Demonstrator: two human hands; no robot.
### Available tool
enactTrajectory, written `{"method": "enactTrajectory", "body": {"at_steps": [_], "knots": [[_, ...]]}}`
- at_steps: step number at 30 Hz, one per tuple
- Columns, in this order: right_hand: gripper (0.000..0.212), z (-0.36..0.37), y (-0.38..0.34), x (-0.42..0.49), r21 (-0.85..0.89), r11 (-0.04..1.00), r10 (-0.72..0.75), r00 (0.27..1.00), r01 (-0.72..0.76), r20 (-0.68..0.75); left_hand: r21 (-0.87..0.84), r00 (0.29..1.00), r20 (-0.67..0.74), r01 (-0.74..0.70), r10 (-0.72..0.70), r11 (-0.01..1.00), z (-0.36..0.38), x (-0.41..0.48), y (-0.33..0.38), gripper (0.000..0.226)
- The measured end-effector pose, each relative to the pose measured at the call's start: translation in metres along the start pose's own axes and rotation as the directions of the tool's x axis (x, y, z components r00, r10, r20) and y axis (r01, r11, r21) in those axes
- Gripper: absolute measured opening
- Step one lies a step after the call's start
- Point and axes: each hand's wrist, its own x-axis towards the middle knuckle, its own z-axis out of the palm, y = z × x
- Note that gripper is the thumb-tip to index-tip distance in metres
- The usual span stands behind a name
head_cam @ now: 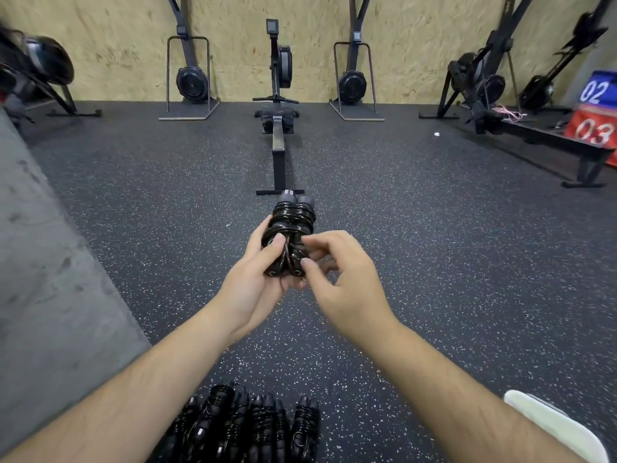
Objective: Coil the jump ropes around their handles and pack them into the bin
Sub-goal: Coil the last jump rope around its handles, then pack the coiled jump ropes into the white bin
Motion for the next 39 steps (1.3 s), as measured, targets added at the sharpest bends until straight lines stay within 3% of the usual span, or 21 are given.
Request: {"method": "enactTrajectory", "body": {"at_steps": [4,9,11,13,15,18,21,23,25,27,31,36,39], "knots": [[0.005,-0.001,0.004,0.000,-0.018,0.999,0.031,0.998,-0.032,-0.054,-0.005,1.000,0.001,-0.006,0.006,1.000,-0.002,-0.002,0.000,0.056],[0.006,0.016,0.006,0.001,-0.085,0.996,-0.043,0.995,0.035,-0.095,0.042,0.999,-0.038,0.032,-0.030,0.999,0.002,-0.006,-0.010,0.061],[0.008,0.022,0.009,0.002,-0.091,0.996,0.003,0.997,-0.010,-0.077,0.041,0.994,-0.097,0.044,-0.040,0.998,-0.002,-0.005,-0.015,0.057],[0.014,0.028,0.016,0.002,-0.091,0.985,0.142,0.990,-0.143,-0.020,0.116,0.983,-0.177,0.065,-0.043,0.991,-0.017,-0.002,-0.023,0.062],[0.027,0.040,0.027,0.002,-0.081,0.929,0.368,0.926,-0.361,0.089,0.350,0.967,-0.252,0.117,-0.028,0.930,-0.034,-0.003,-0.032,0.078],[0.048,0.069,0.032,-0.004,0.030,0.763,0.622,0.747,-0.645,0.235,0.659,0.955,-0.296,0.217,-0.017,0.720,-0.055,-0.013,-0.052,0.089],[0.059,0.094,0.042,-0.018,0.004,0.658,0.721,0.632,-0.753,0.284,0.626,0.961,-0.260,0.244,-0.097,0.741,-0.073,-0.024,-0.077,0.088],[0.046,0.106,0.060,-0.034,-0.027,0.598,0.765,0.561,-0.801,0.317,0.564,0.933,-0.311,0.333,-0.179,0.755,-0.085,-0.030,-0.091,0.086],[0.021,0.121,0.087,-0.056,-0.032,0.546,0.789,0.502,-0.837,0.355,0.422,0.878,-0.408,0.423,-0.249,0.802,-0.100,-0.039,-0.119,0.070],[0.016,0.139,0.117,-0.083,-0.072,0.514,0.803,0.449,-0.855,0.392,0.317,0.826,-0.481,0.477,-0.295,0.820,-0.110,-0.054,-0.148,0.054],[0.026,0.177,0.160,-0.153,-0.119,0.345,0.871,0.271,-0.931,0.409,0.294,0.724,-0.574,0.618,-0.382,0.729,-0.141,-0.083,-0.212,0.043],[0.042,0.227,0.182,-0.206,-0.140,0.315,0.892,0.243,-0.939,0.381,0.391,0.605,-0.748,0.735,-0.274,0.554,-0.173,-0.117,-0.272,0.039],[0.047,0.252,0.191,-0.223,-0.264,0.365,0.870,0.227,-0.893,0.437,0.500,0.614,-0.742,0.775,-0.271,0.386,-0.194,-0.131,-0.291,0.049]]}}
